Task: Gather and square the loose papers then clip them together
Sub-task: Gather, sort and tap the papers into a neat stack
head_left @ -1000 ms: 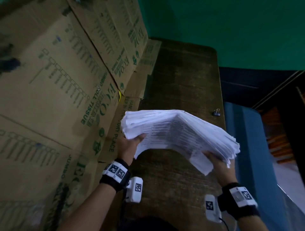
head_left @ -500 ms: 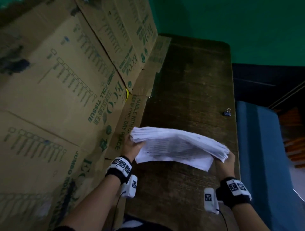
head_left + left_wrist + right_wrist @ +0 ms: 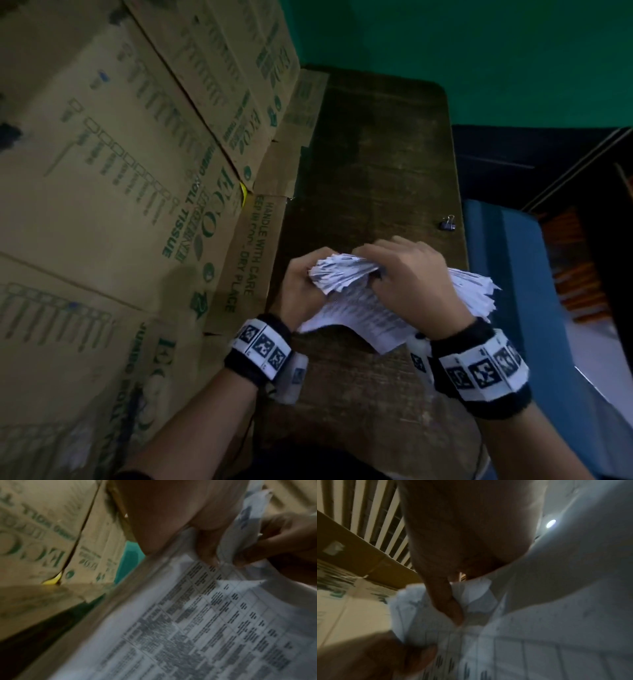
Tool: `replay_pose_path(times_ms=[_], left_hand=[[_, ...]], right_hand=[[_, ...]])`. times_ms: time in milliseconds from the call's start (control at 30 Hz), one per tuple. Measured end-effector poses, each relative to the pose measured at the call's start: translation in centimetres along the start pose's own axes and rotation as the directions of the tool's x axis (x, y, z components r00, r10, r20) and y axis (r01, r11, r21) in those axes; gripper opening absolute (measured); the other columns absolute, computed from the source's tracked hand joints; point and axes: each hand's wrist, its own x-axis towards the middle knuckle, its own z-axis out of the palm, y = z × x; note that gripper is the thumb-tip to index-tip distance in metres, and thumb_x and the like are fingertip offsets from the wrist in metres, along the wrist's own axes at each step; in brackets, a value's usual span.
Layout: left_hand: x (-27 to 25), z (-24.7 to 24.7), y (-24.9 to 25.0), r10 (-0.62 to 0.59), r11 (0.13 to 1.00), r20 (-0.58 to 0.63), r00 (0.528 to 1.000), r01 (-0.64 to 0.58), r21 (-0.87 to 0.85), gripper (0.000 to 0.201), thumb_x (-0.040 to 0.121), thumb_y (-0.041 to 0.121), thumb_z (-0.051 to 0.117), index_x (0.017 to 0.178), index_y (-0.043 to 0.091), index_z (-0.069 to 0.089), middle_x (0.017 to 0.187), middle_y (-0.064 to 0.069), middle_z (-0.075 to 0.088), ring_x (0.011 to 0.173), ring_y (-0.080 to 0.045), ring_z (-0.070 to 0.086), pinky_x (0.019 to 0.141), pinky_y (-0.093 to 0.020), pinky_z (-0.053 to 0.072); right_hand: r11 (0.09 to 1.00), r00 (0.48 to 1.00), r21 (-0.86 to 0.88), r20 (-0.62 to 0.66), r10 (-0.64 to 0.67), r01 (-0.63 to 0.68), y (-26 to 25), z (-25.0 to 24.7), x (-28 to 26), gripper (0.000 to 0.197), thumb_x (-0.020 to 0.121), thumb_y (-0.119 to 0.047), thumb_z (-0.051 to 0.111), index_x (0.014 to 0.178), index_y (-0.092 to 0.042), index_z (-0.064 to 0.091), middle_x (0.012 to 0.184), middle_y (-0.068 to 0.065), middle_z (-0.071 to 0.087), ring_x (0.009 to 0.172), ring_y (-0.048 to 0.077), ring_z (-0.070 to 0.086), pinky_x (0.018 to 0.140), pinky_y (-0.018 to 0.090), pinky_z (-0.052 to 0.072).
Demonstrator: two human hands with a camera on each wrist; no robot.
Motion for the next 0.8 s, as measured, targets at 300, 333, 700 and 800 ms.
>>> replay_pose_path(times_ms=[300,333,700,800], left_hand=[[-1.7,-1.7,-2.9,-0.285,0.947,-0.290,0.914,0.222,-0.230,0.032,0.072,-0.022,0.066,0.082,0.009,0.064,0.070,0.017,0.070,0.070,0.014,0.064,0.066,-0.006,0.050],[-1.4,-2.0,-2.6,-0.232,0.960,-0.301,0.925,0.168,-0.225,0.023,0.070,-0.018,0.070,0.084,-0.001,0.067,0.078,0.006,0.071,0.073,0.010,0.066,0.067,-0.009,0.052],[-1.6,-3.2,-3.4,-0.178,0.971,-0.196,0.964,0.141,-0.191,0.025,0.073,0.002,0.057,0.097,0.008,0.055,0.095,-0.016,0.062,0.091,-0.028,0.061,0.083,-0.037,0.050],[-1.0,-2.7,-3.8,-0.179,0.982,-0.199,0.964,0.164,-0.090,0.029,0.070,0.001,0.062,0.097,0.007,0.055,0.094,-0.014,0.062,0.091,-0.028,0.061,0.082,-0.043,0.050]], right_hand=[[0.720,0.920,0.616,0.020,0.391,-0.320,7.1,-0.6,-4.2,0.035,0.065,-0.004,0.085,0.091,-0.021,0.069,0.080,-0.006,0.072,0.074,0.003,0.066,0.068,0.016,0.051],[0.587,0.898,0.762,-0.017,0.440,-0.274,7.0,-0.1,-4.4,0.039,0.066,0.001,0.083,0.099,-0.014,0.069,0.086,-0.003,0.074,0.078,0.003,0.067,0.070,0.016,0.053],[0.328,0.850,0.914,0.034,0.526,-0.239,8.4,7.0,-7.1,0.052,0.069,0.000,0.066,0.119,-0.009,0.055,0.101,-0.003,0.066,0.091,0.007,0.063,0.079,0.019,0.052],[0.379,0.876,0.889,0.048,0.480,-0.256,7.7,7.7,-6.2,0.035,0.081,0.007,0.061,0.107,-0.016,0.062,0.098,-0.011,0.071,0.091,0.003,0.065,0.080,0.016,0.051]])
